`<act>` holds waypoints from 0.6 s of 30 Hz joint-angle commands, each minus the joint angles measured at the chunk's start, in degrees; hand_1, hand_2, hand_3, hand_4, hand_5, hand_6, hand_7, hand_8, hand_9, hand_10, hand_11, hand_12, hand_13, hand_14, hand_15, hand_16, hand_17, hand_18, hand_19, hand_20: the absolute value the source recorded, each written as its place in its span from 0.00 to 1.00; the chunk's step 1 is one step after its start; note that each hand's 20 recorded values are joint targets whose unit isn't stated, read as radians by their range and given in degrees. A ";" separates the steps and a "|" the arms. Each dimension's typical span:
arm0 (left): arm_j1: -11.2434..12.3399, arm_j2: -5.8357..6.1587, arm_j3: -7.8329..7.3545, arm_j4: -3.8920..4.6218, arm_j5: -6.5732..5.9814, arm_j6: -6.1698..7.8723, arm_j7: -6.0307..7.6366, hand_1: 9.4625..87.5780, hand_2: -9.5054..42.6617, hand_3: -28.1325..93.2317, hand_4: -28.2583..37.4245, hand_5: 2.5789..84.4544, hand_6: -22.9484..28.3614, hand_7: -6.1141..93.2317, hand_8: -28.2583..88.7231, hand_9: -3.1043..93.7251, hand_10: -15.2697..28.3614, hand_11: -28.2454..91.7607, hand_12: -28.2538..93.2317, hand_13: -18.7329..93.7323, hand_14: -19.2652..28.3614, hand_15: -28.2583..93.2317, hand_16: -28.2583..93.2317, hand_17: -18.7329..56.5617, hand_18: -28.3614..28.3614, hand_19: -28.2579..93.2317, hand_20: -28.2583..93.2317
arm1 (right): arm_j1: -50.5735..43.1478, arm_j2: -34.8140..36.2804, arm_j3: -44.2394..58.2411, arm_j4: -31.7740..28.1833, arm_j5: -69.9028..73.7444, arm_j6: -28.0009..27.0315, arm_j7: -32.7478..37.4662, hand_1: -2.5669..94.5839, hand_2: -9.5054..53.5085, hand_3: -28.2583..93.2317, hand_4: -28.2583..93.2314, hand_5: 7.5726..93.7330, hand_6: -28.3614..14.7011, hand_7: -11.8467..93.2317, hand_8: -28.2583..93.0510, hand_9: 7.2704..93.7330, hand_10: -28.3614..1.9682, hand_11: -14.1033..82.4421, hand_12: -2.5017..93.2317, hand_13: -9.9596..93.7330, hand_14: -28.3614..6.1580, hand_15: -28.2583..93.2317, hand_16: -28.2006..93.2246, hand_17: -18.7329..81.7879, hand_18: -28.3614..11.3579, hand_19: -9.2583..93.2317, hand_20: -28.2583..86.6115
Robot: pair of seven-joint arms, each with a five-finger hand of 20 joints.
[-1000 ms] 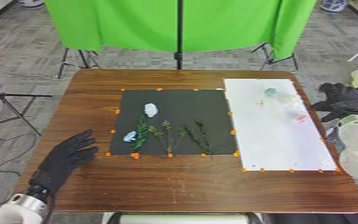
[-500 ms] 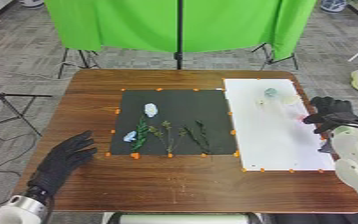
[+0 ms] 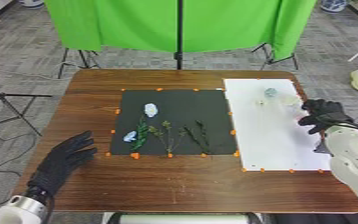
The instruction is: Arrange flowers
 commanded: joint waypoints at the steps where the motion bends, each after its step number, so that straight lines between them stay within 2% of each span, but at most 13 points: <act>1: 1.60 -0.64 0.21 0.60 0.33 0.33 -1.09 0.19 0.19 0.81 0.00 0.35 0.55 0.23 0.15 0.30 0.61 0.42 0.35 0.36 0.69 0.61 0.20 0.10 0.87 0.66 0.26 | 0.64 -0.65 -1.03 0.54 -0.08 -0.33 -0.47 0.41 0.00 0.94 0.00 0.45 0.71 0.46 0.03 0.50 0.72 0.51 0.21 0.72 0.82 0.59 0.39 0.42 0.39 0.76 0.47; 3: 1.61 -0.62 0.23 0.62 0.33 0.38 -0.97 0.19 0.19 0.81 0.00 0.35 0.55 0.23 0.15 0.30 0.61 0.42 0.35 0.36 0.69 0.61 0.20 0.10 0.87 0.66 0.26 | 1.05 -0.68 -1.86 0.90 -0.32 1.09 -0.12 0.46 0.00 0.90 0.00 0.52 0.74 0.48 0.05 0.58 0.74 0.48 0.25 0.76 0.86 0.55 0.46 0.43 0.41 0.77 0.48; 4: 1.74 -0.65 0.16 0.58 0.35 0.27 -0.90 0.19 0.19 0.81 0.00 0.35 0.55 0.23 0.15 0.30 0.61 0.42 0.35 0.36 0.69 0.62 0.20 0.10 0.87 0.66 0.26 | 0.77 -0.68 -1.57 0.84 -0.07 1.35 -0.56 0.50 0.00 0.88 0.00 0.57 0.74 0.52 0.08 0.68 0.78 0.39 0.34 0.81 0.91 0.52 0.51 0.45 0.43 0.77 0.49; 7: 1.78 -0.65 0.13 0.61 0.37 0.21 -0.92 0.19 0.19 0.81 0.00 0.35 0.55 0.23 0.15 0.30 0.61 0.42 0.35 0.36 0.69 0.62 0.20 0.10 0.87 0.66 0.26 | 0.40 -0.49 -1.39 0.99 -0.03 2.99 -2.10 0.57 0.00 0.87 0.00 0.70 0.75 0.54 0.11 0.85 0.85 0.30 0.42 0.88 0.93 0.50 0.56 0.49 0.43 0.78 0.50; 13: 1.70 -0.54 0.16 0.68 0.38 0.19 -1.04 0.19 0.19 0.81 0.00 0.35 0.55 0.23 0.15 0.30 0.61 0.42 0.35 0.36 0.69 0.62 0.20 0.10 0.87 0.67 0.26 | 0.58 -0.38 -1.75 -0.67 -0.24 8.93 -3.50 0.59 0.00 0.89 0.00 0.76 0.74 0.52 0.13 0.90 0.83 0.29 0.44 0.90 0.94 0.51 0.56 0.50 0.43 0.78 0.51; 18: 1.47 -0.28 0.21 0.80 0.33 0.00 -1.47 0.19 0.19 0.81 0.00 0.35 0.55 0.23 0.15 0.30 0.61 0.42 0.35 0.36 0.69 0.62 0.20 0.10 0.87 0.67 0.26 | 5.35 -2.13 -5.39 -4.89 -2.21 13.24 -7.17 0.58 0.00 0.91 0.00 0.77 0.74 0.51 0.13 0.91 0.83 0.29 0.45 0.91 0.93 0.51 0.57 0.51 0.43 0.79 0.51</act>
